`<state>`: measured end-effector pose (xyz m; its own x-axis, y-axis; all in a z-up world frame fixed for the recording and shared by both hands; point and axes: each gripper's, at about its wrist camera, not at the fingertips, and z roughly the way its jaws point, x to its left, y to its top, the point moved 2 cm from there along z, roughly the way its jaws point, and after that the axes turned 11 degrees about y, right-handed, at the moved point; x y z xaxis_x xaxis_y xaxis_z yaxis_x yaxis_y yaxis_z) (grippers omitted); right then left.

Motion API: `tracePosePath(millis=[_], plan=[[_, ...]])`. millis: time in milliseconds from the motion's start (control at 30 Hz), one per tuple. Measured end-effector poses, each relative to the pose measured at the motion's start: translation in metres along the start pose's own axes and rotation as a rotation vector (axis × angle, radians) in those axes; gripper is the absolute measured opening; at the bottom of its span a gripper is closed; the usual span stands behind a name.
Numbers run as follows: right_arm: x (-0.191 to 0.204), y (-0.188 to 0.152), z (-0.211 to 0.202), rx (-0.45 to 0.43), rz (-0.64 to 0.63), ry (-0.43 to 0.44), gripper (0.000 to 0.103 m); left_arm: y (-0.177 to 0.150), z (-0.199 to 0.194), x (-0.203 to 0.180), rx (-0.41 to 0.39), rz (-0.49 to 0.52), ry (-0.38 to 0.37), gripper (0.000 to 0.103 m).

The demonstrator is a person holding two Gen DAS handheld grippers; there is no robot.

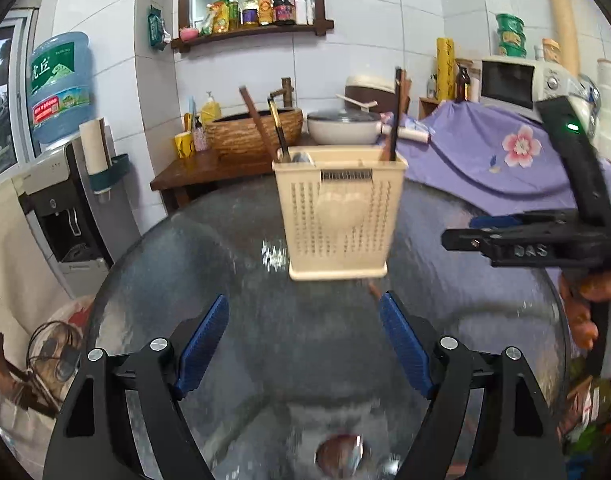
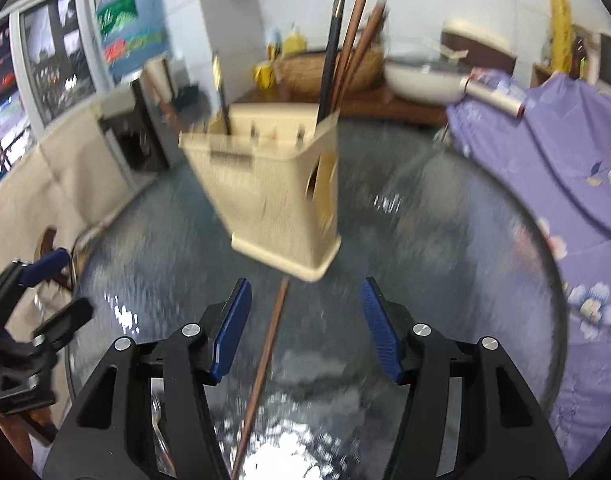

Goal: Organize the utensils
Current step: 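Move the left gripper to the remaining spoon while the right gripper approaches a wooden chopstick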

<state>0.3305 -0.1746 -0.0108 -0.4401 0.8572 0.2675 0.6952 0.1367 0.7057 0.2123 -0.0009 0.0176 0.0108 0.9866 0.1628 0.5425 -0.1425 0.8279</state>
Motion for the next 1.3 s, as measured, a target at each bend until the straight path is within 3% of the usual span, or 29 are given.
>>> tracePosePath(millis=[100,233,500,800,1000,1200,1300], plan=[[0.005,-0.022,0.021,0.059,-0.02,-0.007,0.057,-0.031,-0.006,0.002,0.076,0.003,-0.034,0.073],[0.013,-0.043,0.047,0.128,-0.026,0.016,0.057,-0.066,-0.005,0.007,0.206,-0.096,-0.091,0.068],[0.033,-0.063,0.079,0.198,-0.086,-0.017,0.057,-0.106,0.003,-0.017,0.333,-0.154,-0.122,0.066],[0.032,-0.058,0.093,0.221,-0.074,-0.036,0.057,-0.099,0.021,-0.029,0.356,-0.192,-0.109,0.058],[0.035,-0.055,0.097,0.225,-0.108,-0.059,0.057,-0.093,0.028,-0.036,0.354,-0.167,-0.052,0.051],[0.031,-0.048,0.103,0.226,-0.09,-0.07,0.057,-0.081,0.045,-0.048,0.346,-0.082,0.006,0.043],[0.027,-0.042,0.106,0.225,-0.077,-0.084,0.052,-0.073,0.056,-0.052,0.361,-0.055,-0.005,0.043]])
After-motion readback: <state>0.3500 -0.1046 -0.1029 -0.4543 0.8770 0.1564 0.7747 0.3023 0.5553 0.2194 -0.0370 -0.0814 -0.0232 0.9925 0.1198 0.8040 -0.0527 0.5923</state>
